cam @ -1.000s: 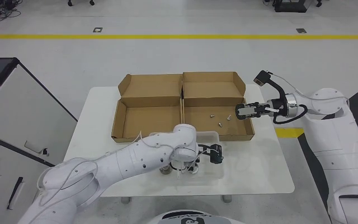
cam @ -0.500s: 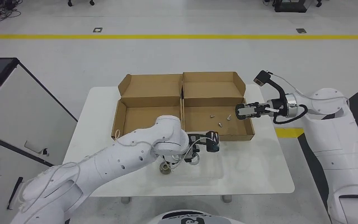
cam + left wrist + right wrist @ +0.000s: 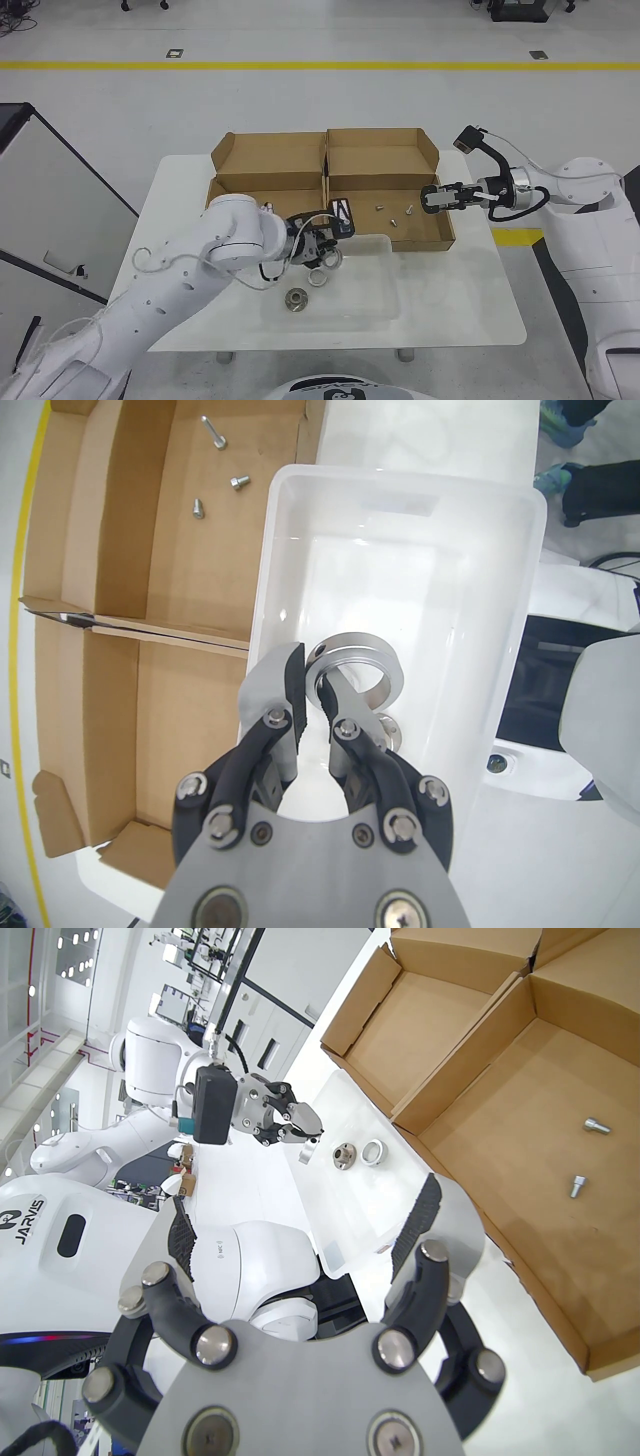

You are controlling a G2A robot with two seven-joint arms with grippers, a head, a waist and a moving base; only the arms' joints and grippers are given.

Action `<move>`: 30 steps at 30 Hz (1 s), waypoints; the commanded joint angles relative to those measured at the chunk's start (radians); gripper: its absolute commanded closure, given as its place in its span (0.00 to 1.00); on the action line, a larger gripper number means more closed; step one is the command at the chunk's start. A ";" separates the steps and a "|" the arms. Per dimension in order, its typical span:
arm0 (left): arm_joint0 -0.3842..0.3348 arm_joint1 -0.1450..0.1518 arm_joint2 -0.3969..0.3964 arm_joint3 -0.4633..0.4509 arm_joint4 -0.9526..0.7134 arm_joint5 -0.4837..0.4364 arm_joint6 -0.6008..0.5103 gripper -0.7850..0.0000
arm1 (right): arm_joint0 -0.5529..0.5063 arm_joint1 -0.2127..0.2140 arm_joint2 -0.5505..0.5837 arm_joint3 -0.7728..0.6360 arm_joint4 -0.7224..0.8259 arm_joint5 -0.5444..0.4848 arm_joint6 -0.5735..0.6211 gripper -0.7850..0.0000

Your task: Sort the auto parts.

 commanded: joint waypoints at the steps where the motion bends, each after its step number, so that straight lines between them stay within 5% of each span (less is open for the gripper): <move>1: 0.038 0.013 -0.049 -0.011 -0.025 -0.019 0.046 1.00 | 0.000 0.000 0.000 0.000 0.000 0.000 0.000 0.00; 19: 0.334 0.087 -0.505 -0.025 -0.236 -0.242 0.551 1.00 | 0.000 0.000 0.000 0.000 0.000 0.000 0.000 0.00; 30: 0.349 0.092 -0.534 -0.024 -0.225 -0.291 0.567 1.00 | 0.000 0.000 0.000 0.000 0.000 0.000 0.000 0.00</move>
